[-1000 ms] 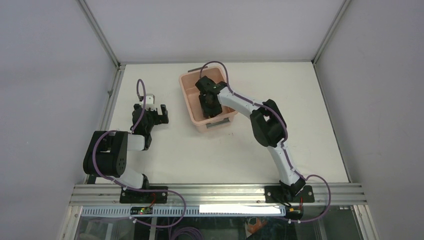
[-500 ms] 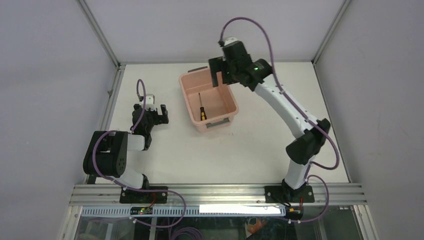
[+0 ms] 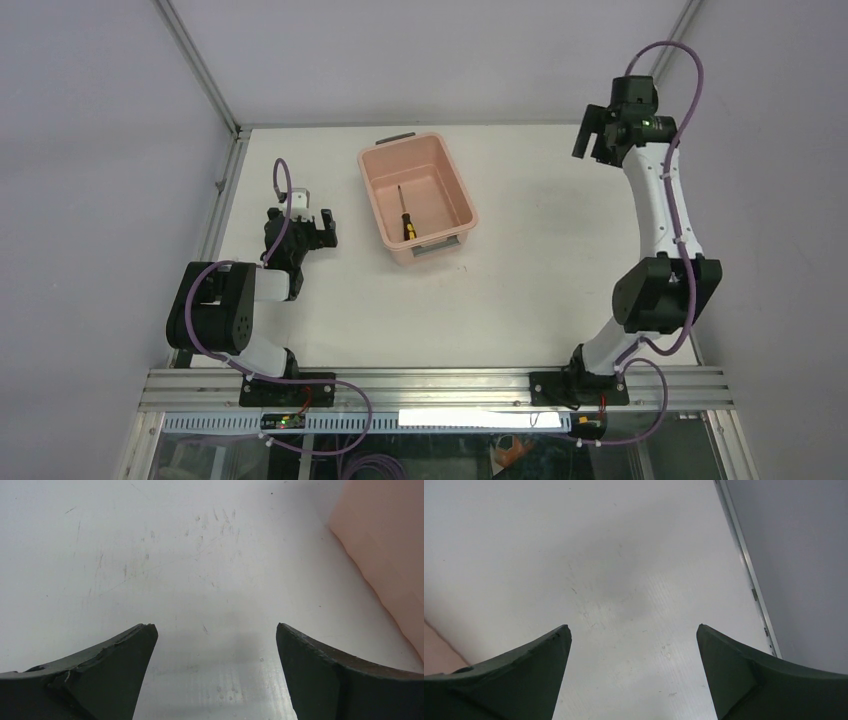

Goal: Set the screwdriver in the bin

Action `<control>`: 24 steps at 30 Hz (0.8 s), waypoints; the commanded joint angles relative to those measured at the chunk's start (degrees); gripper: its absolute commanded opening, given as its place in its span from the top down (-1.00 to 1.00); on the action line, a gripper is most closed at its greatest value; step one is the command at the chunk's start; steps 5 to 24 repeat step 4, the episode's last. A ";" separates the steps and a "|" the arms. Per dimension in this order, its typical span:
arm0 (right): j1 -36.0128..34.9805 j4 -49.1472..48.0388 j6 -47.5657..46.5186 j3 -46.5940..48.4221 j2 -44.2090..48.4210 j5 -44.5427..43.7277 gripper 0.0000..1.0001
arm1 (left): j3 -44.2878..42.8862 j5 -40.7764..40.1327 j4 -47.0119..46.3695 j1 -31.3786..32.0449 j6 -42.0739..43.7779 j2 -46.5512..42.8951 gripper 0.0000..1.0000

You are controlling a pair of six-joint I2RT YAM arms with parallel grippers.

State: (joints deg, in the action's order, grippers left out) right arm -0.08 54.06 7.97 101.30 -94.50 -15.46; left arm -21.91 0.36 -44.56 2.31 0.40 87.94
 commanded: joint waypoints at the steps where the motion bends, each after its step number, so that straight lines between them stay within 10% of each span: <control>1: 1.29 -0.80 -0.44 -0.53 5.16 2.32 -0.98 | -0.06 0.43 -1.50 0.42 -0.93 -1.57 -0.98; 24: 1.35 -2.07 0.36 -2.05 6.56 2.50 -0.98 | -0.06 0.48 -1.51 0.48 -0.93 -1.56 -0.98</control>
